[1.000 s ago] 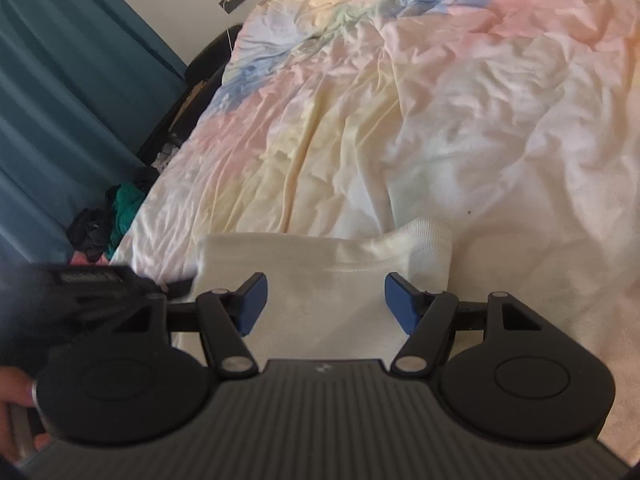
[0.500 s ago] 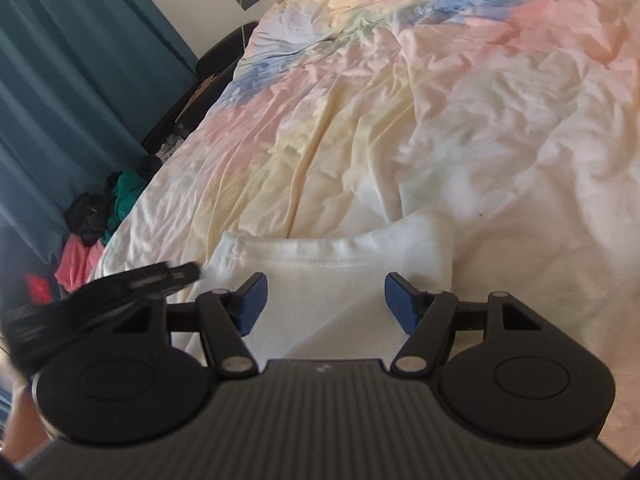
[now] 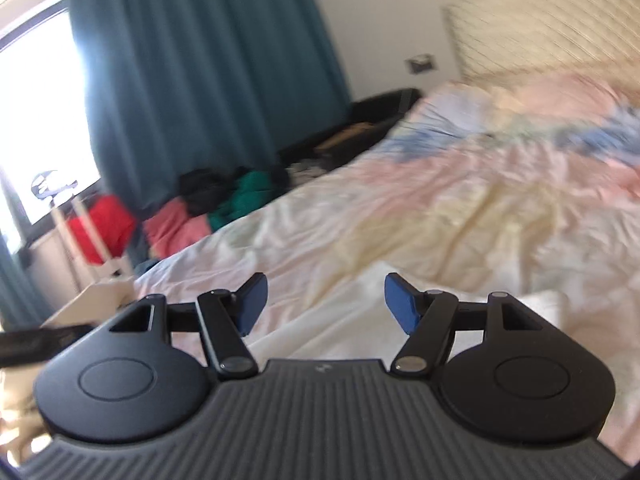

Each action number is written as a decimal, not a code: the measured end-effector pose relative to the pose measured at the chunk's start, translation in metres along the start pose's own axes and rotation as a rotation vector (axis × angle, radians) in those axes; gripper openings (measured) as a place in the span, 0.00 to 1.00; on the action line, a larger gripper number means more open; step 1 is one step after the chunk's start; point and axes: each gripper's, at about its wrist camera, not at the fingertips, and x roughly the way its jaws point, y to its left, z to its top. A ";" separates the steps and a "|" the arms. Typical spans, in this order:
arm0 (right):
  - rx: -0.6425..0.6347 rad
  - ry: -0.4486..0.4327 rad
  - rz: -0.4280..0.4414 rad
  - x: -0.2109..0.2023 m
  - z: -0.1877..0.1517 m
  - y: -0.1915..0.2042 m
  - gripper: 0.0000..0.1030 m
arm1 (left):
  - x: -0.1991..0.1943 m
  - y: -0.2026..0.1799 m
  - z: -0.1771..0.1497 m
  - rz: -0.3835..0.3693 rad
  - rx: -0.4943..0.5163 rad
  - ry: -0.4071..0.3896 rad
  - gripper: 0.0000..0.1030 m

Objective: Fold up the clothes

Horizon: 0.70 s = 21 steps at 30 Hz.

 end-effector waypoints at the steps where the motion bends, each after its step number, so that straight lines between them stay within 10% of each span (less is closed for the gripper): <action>1: -0.029 0.013 0.032 -0.002 -0.002 0.007 0.66 | -0.014 0.010 -0.007 0.016 -0.026 -0.009 0.69; 12: -0.032 0.187 0.312 -0.016 -0.007 0.043 0.64 | -0.110 0.094 -0.063 0.096 -0.258 -0.038 0.72; 16: 0.161 0.350 0.384 -0.011 -0.010 0.030 0.39 | -0.128 0.093 -0.076 0.103 -0.285 -0.053 0.73; 21: 0.150 0.428 0.440 -0.005 -0.025 0.043 0.32 | -0.144 0.093 -0.089 0.096 -0.340 -0.043 0.75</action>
